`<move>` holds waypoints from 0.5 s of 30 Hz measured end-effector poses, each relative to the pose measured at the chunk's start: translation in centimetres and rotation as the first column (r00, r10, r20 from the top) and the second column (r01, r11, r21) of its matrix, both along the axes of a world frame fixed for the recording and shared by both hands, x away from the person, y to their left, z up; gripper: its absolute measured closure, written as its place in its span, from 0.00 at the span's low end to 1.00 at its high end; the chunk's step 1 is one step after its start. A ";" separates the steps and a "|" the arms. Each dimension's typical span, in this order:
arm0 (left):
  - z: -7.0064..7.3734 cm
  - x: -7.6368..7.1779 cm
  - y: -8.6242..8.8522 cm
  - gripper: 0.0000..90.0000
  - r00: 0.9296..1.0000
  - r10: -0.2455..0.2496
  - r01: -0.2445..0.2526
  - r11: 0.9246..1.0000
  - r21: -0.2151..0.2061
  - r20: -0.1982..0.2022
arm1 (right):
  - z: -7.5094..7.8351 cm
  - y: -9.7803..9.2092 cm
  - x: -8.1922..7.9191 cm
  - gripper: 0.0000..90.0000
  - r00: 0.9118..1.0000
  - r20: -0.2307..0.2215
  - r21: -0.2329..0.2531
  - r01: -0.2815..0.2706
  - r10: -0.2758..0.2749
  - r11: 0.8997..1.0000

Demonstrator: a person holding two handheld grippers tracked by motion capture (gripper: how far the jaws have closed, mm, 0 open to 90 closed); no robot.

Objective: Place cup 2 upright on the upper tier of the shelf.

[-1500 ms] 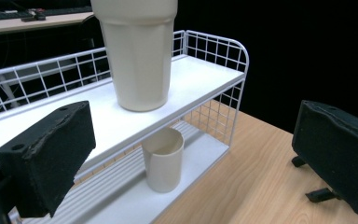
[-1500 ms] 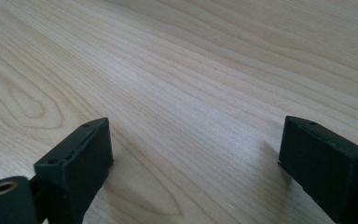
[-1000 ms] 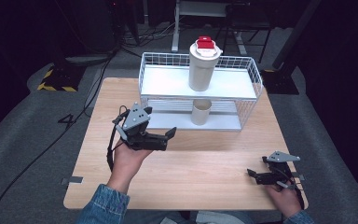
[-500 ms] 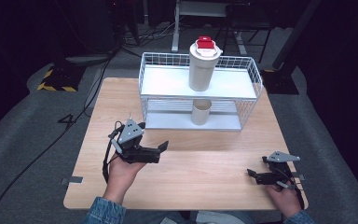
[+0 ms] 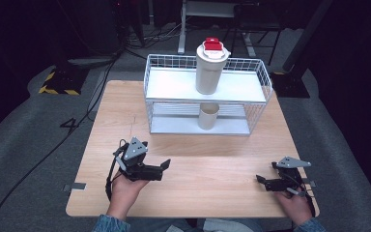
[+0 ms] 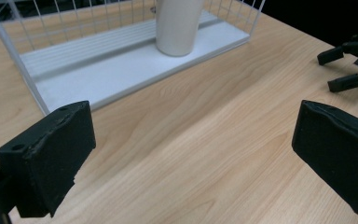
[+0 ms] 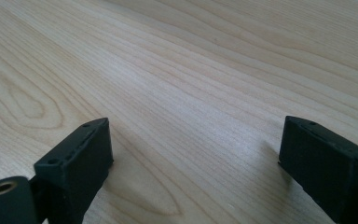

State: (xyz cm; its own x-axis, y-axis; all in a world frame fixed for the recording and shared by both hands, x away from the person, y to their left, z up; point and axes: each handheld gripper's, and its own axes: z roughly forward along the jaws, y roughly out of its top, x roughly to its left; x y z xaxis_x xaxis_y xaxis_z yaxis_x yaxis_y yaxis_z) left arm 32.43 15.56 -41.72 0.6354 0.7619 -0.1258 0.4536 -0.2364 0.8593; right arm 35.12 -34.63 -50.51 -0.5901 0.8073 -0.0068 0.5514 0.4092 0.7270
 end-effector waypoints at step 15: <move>-4.3 -0.5 -0.1 0.00 0.997 0.005 -0.003 1.000 0.030 -0.072 | 0.0 0.0 0.0 0.11 1.000 0.001 -0.001 -0.001 0.001 1.000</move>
State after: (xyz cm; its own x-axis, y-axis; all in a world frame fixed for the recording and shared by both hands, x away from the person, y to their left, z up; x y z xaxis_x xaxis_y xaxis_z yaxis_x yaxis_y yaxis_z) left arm 31.90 15.45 -46.02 0.6225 0.7683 -0.1486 0.5154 -0.2597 0.8166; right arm 35.13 -34.63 -50.51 -0.5907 0.8069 -0.0080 0.5502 0.4100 0.7274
